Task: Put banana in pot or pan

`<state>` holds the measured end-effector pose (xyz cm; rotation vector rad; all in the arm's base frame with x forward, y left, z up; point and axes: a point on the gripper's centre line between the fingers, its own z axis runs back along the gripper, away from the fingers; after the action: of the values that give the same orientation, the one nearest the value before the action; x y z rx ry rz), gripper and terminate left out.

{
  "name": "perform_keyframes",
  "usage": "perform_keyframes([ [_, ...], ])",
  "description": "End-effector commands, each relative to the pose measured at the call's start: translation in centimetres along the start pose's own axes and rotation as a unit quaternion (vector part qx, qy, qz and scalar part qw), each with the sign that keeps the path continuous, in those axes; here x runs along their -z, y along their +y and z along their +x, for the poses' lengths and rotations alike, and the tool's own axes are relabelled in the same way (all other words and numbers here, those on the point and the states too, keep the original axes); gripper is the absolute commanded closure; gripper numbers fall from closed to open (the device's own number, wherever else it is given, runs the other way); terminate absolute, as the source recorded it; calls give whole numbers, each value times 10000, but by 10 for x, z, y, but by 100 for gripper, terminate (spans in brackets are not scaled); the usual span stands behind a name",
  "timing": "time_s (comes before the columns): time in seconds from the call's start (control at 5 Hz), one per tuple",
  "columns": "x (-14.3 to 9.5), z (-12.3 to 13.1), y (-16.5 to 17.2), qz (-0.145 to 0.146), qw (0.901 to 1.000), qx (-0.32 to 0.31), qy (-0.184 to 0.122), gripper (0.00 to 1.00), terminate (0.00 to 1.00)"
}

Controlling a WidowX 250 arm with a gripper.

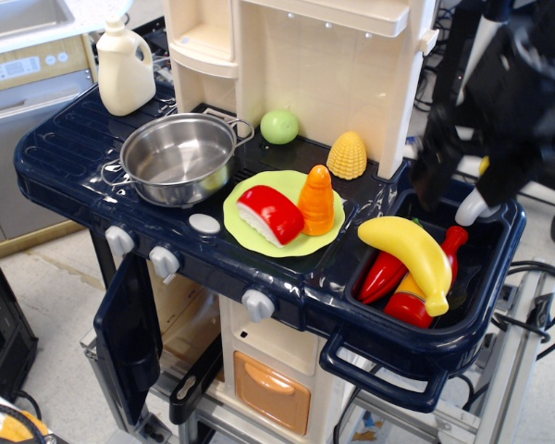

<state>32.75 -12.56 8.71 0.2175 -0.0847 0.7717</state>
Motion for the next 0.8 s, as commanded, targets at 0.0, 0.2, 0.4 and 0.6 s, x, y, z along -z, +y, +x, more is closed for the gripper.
perform_keyframes([
  [0.0, 27, 18, 6, -396, 9968, -683, -151, 0, 0],
  [0.2, 49, 19, 8, -571, 9955, -728, -223, 0, 0],
  [0.4, 73, 19, 6, -714, 9913, -1075, -277, 0, 0],
  [0.6, 68, 21, 1, -585, 9883, -1383, -274, 100, 0],
])
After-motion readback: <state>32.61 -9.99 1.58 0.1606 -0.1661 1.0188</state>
